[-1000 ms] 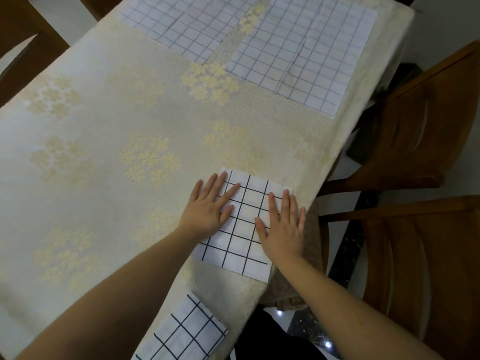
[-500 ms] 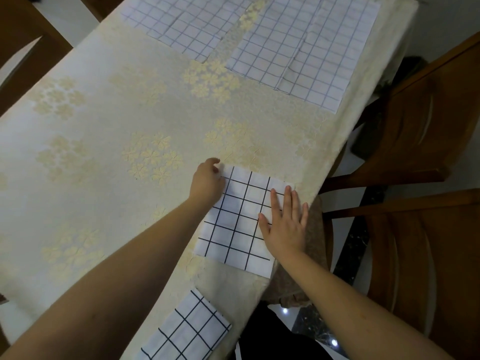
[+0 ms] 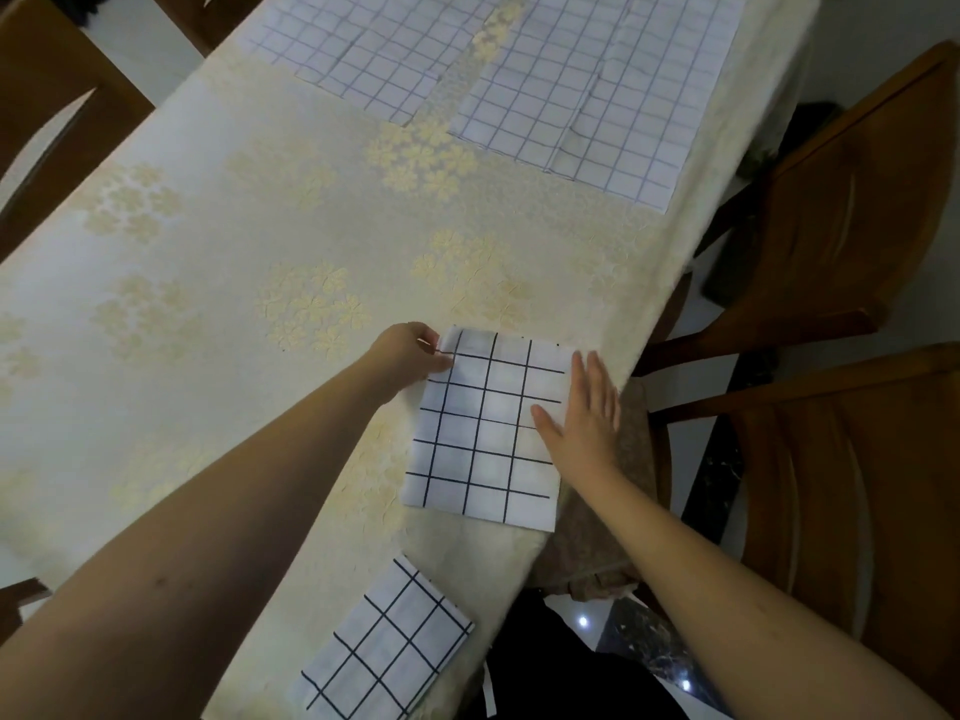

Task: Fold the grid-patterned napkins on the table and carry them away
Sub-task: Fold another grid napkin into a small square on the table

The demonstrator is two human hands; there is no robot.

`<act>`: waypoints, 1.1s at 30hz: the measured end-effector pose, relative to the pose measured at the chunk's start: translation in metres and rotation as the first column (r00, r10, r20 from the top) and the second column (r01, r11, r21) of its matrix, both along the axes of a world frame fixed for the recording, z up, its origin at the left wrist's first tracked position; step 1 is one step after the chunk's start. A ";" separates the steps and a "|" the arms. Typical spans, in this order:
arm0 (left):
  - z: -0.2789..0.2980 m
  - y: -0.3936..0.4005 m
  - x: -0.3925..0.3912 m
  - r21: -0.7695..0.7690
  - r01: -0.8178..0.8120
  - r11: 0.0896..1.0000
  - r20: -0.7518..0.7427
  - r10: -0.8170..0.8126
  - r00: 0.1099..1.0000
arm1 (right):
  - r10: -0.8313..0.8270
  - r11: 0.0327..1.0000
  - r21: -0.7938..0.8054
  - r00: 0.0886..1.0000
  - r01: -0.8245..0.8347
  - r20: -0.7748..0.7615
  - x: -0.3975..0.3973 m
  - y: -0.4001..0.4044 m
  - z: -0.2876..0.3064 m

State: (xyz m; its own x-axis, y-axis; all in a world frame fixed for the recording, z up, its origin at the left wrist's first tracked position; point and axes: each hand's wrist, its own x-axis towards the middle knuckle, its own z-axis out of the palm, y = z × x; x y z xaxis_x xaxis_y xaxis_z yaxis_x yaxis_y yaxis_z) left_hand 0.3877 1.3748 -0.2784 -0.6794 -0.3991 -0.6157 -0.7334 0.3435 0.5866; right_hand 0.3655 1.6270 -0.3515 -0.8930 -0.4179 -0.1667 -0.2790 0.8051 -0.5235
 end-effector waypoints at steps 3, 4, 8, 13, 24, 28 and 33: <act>0.009 -0.009 0.016 0.026 0.050 0.998 -0.075 -0.048 0.996 | -0.107 0.991 -0.075 0.993 0.110 0.050 -0.004 0.006 0.013; 0.012 -0.012 0.022 0.027 0.074 0.997 -0.097 -0.071 0.993 | -0.124 0.989 -0.071 0.991 0.128 0.052 -0.006 0.007 0.015; 0.019 -0.020 0.044 0.070 0.076 0.995 -0.134 -0.066 0.989 | -0.068 0.991 -0.108 0.993 0.079 0.099 -0.014 0.003 0.023; 0.020 -0.028 0.068 0.152 0.033 0.988 -0.201 -0.001 0.980 | -0.027 0.960 -0.246 0.920 0.133 0.392 -0.017 -0.012 0.031; 0.013 -0.020 0.122 -0.039 0.256 0.966 -0.157 -0.259 0.953 | 0.033 0.962 -0.272 0.985 0.015 0.171 0.013 -0.005 0.051; 0.000 -0.010 0.140 -0.195 0.402 0.895 -0.101 -0.426 0.899 | 0.200 0.980 -0.017 0.978 -0.199 0.053 0.036 0.015 0.049; -0.006 0.001 0.150 -0.285 0.360 0.888 -0.084 -0.397 0.914 | 0.234 0.969 0.061 0.969 -0.238 0.074 0.060 0.029 0.042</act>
